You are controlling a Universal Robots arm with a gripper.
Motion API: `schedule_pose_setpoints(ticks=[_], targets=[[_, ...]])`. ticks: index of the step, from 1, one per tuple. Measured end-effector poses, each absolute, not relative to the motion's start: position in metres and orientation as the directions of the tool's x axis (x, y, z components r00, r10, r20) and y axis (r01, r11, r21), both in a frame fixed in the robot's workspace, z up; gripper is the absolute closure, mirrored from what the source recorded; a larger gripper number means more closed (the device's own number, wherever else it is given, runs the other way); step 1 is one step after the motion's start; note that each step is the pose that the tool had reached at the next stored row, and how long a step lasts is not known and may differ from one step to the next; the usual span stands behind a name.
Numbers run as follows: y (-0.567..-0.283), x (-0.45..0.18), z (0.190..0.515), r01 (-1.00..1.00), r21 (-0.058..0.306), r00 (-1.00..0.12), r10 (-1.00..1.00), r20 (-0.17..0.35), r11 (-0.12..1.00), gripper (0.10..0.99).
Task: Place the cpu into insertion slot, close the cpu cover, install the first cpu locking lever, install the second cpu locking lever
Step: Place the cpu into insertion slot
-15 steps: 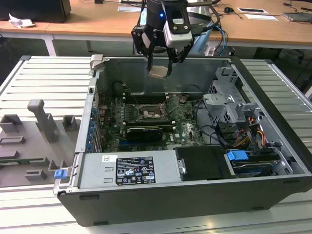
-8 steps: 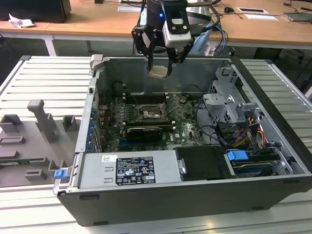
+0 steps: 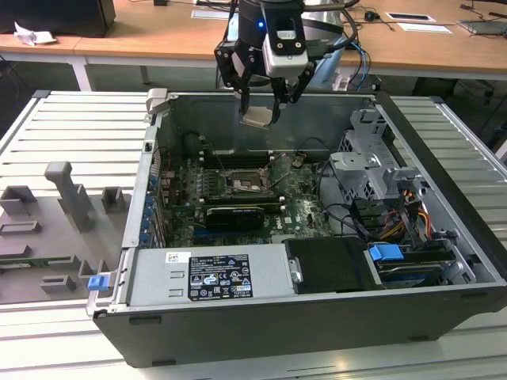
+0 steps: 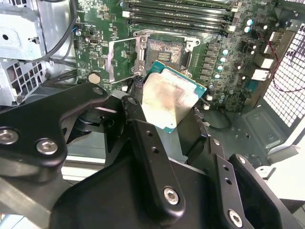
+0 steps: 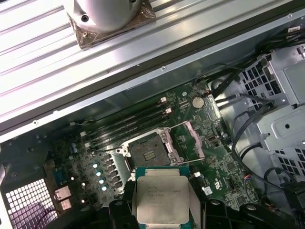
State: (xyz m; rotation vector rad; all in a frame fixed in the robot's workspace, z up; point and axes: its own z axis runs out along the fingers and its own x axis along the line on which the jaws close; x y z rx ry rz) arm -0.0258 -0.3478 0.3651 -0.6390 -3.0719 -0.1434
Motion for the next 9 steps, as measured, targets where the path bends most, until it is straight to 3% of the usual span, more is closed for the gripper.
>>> schedule_pose_setpoints(ticks=[9], targets=[[-0.3478, -0.0258, 0.3650, 0.451, 0.089, -0.892, 0.451, 0.019, 0.888, 0.553]])
